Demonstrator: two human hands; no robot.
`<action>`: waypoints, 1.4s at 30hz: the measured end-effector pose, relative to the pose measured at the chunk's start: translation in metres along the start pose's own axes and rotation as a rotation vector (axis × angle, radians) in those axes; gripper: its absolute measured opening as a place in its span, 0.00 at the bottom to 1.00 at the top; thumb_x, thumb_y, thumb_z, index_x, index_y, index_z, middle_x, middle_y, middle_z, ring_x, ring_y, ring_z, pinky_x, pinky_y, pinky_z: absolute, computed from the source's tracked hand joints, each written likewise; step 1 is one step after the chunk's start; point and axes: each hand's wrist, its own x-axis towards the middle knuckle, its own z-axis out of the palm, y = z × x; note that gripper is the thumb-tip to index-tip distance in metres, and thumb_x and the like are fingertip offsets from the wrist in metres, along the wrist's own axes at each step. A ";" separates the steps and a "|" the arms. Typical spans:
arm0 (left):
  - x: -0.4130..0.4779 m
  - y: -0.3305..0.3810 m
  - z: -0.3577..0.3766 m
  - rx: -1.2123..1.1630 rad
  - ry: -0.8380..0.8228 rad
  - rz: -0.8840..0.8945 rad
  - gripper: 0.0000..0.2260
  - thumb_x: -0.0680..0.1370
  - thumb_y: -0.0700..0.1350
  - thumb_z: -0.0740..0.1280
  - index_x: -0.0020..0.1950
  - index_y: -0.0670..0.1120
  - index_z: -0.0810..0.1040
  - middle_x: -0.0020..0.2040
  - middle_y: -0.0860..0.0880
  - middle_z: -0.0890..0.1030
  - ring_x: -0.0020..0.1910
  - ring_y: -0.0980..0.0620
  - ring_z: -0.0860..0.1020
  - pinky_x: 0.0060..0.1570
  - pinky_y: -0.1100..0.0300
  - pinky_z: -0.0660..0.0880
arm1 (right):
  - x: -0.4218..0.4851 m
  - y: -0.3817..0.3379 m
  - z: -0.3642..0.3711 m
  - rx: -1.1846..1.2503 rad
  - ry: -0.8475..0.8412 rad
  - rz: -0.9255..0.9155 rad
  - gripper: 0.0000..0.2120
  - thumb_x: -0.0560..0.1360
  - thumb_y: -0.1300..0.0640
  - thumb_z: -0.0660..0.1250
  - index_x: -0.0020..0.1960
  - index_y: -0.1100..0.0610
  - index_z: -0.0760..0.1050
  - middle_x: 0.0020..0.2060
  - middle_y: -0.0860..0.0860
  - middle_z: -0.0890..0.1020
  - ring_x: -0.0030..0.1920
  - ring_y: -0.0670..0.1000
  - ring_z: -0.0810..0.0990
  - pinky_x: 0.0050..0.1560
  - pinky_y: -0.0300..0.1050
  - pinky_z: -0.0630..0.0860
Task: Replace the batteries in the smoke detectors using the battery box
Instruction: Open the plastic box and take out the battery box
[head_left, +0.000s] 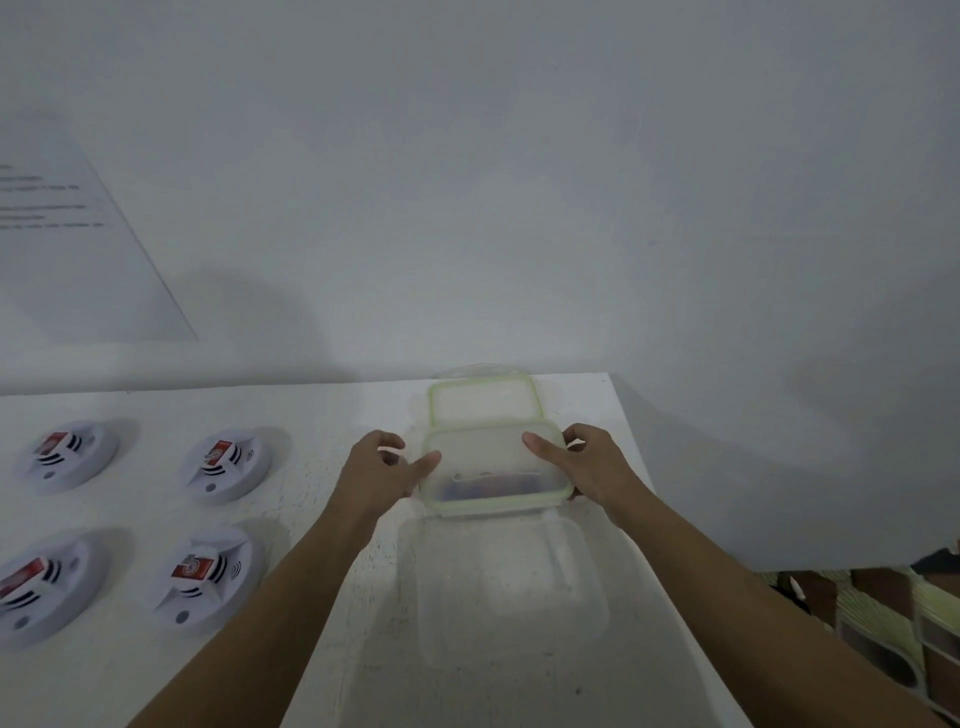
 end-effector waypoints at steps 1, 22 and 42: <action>-0.001 0.000 -0.003 -0.077 -0.049 -0.048 0.19 0.71 0.46 0.79 0.55 0.44 0.75 0.47 0.42 0.80 0.43 0.46 0.79 0.50 0.51 0.82 | 0.000 0.000 0.000 -0.002 -0.001 0.003 0.30 0.67 0.36 0.76 0.48 0.62 0.77 0.41 0.55 0.81 0.36 0.53 0.79 0.31 0.42 0.76; 0.010 0.017 -0.001 0.151 -0.284 -0.078 0.16 0.75 0.53 0.74 0.54 0.43 0.79 0.49 0.44 0.82 0.40 0.47 0.79 0.41 0.56 0.79 | -0.005 -0.003 -0.003 0.070 0.027 0.083 0.28 0.67 0.36 0.77 0.45 0.60 0.73 0.43 0.52 0.74 0.37 0.52 0.74 0.29 0.40 0.78; 0.000 0.020 0.015 0.331 -0.409 -0.058 0.22 0.74 0.64 0.70 0.52 0.45 0.82 0.47 0.48 0.83 0.44 0.48 0.80 0.46 0.56 0.76 | -0.059 0.023 0.009 0.505 -0.066 0.154 0.27 0.64 0.51 0.82 0.52 0.70 0.79 0.47 0.66 0.85 0.42 0.59 0.85 0.47 0.49 0.83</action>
